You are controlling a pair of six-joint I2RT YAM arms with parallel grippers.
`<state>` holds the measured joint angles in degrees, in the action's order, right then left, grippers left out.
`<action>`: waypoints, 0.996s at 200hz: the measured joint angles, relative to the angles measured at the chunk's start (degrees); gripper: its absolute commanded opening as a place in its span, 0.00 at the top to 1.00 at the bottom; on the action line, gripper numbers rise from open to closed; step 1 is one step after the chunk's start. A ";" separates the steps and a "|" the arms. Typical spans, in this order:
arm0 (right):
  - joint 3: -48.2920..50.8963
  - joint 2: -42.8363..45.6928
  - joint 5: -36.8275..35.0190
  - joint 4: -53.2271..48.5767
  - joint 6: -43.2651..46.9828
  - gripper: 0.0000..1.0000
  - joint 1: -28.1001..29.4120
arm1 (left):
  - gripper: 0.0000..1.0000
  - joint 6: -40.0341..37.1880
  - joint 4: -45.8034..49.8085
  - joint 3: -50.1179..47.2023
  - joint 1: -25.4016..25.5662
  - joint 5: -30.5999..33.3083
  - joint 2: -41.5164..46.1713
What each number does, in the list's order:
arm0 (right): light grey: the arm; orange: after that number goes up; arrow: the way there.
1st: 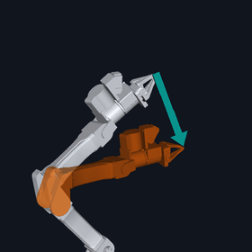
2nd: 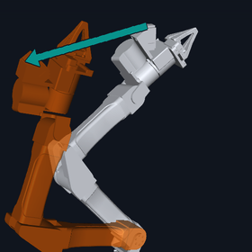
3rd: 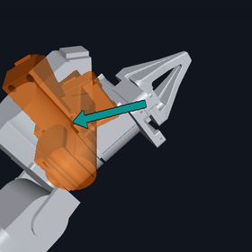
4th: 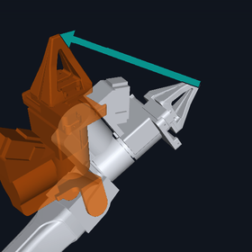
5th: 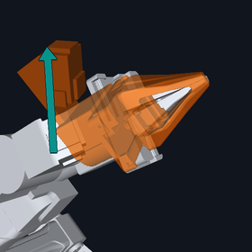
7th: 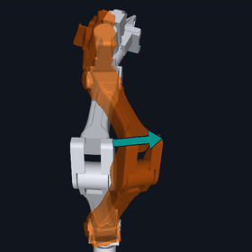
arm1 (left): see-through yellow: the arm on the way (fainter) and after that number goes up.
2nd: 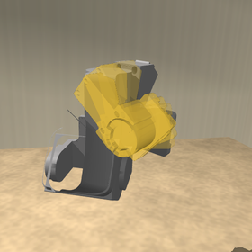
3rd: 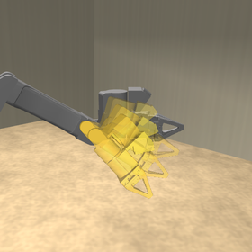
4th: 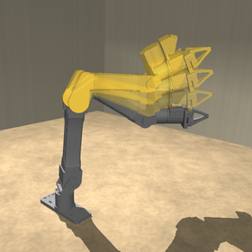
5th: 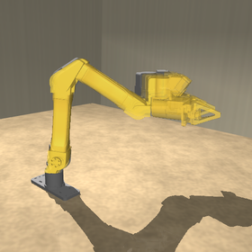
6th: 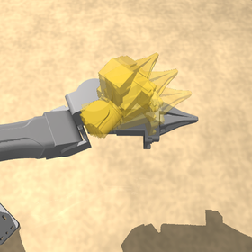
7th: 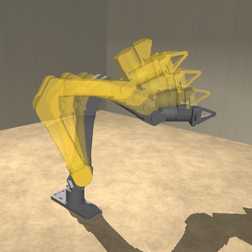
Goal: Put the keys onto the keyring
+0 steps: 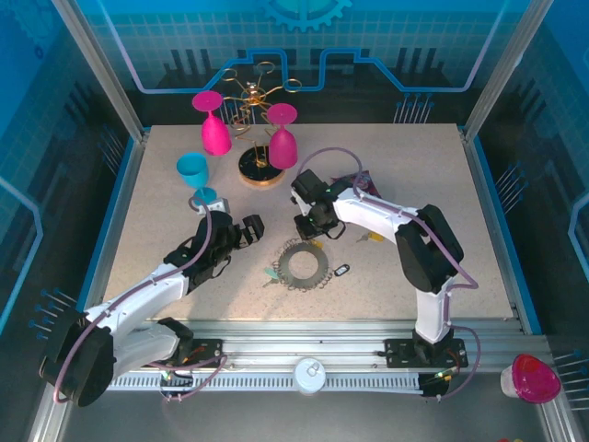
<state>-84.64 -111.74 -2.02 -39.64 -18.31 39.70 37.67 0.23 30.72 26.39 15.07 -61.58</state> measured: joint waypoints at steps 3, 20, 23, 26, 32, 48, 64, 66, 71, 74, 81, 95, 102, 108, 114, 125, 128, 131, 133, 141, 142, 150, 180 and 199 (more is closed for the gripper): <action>-0.57 -0.35 0.17 -0.09 0.15 0.77 0.04 | 0.01 0.02 0.00 0.00 0.00 -0.02 0.00; -3.37 -2.49 0.87 -0.35 0.74 0.77 0.50 | 0.03 0.44 0.20 0.00 0.00 -0.07 0.00; -3.80 -2.86 1.07 -0.44 0.81 0.77 0.57 | 0.03 0.57 0.37 0.00 0.00 -0.09 0.00; -4.13 -3.17 1.14 -0.50 0.94 0.77 0.70 | 0.04 0.68 0.46 0.00 -0.02 -0.09 0.00; -4.72 -3.74 1.27 -0.61 1.11 0.77 0.81 | 0.05 1.07 0.90 0.00 -0.04 -0.17 0.00; -6.01 -5.09 1.81 -1.18 1.51 0.77 1.05 | 0.09 2.51 2.32 0.02 -0.04 -0.42 0.00; -6.67 -6.01 2.60 -1.44 1.81 0.77 1.07 | 0.11 4.48 3.85 0.22 -0.04 -1.09 -0.46; -6.69 -6.05 2.71 -1.46 1.84 0.77 1.07 | 0.11 4.57 4.11 0.26 -0.04 -1.27 -0.59; -6.78 -6.25 2.99 -1.53 1.86 0.76 1.07 | 0.12 5.53 4.63 0.42 -0.04 -1.70 -0.94; -6.78 -6.29 3.17 -1.53 1.86 0.76 1.07 | 0.12 5.86 4.83 0.48 -0.04 -1.90 -1.14; -6.88 -6.49 3.61 -1.55 1.86 0.76 1.07 | 0.13 6.64 5.53 0.70 -0.04 -2.38 -1.64; -7.13 -6.93 4.35 -1.53 1.88 0.76 1.03 | 0.14 8.39 6.12 0.74 -0.04 -3.39 -2.54; -7.37 -7.23 4.70 -1.60 1.88 0.76 1.01 | 0.15 9.07 6.40 0.74 -0.04 -3.76 -2.91; -7.58 -7.58 5.03 -1.60 1.90 0.76 0.98 | 0.15 9.70 6.58 0.74 -0.04 -4.13 -3.21; -7.69 -7.89 5.29 -1.53 2.03 0.77 0.85 | 0.15 10.27 6.64 0.74 -0.04 -4.39 -3.41; -7.72 -8.31 5.53 -1.55 2.12 0.77 0.76 | 0.16 10.75 6.80 0.74 -0.04 -4.55 -3.85; -7.72 -8.44 5.55 -1.57 2.19 0.78 0.74 | 0.16 10.86 6.82 0.74 -0.04 -4.68 -3.98; -7.72 -8.55 5.55 -1.57 2.25 0.78 0.74 | 0.16 11.02 6.82 0.74 -0.04 -4.70 -4.07; -7.72 -8.63 5.53 -1.57 2.27 0.78 0.72 | 0.16 11.15 6.84 0.74 -0.04 -4.70 -4.15; -7.72 -8.90 5.53 -1.64 2.34 0.79 0.70 | 0.16 11.52 6.84 0.76 -0.04 -4.92 -4.52; -7.72 -8.90 5.53 -1.66 2.36 0.79 0.68 | 0.16 11.52 6.84 0.76 -0.04 -4.92 -4.57; -7.72 -9.07 5.53 -1.75 2.49 0.79 0.68 | 0.16 11.72 6.91 0.83 -0.04 -5.07 -4.90; -7.72 -9.49 5.73 -1.92 2.75 0.79 0.57 | 0.17 11.96 7.08 1.70 -0.04 -5.57 -5.88; -7.72 -9.68 5.77 -1.92 2.89 0.79 0.44 | 0.17 11.96 7.04 1.99 -0.04 -5.77 -5.90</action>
<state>-92.36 -121.43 3.75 -41.56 -15.42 40.14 49.63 7.27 32.71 26.35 9.30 -67.48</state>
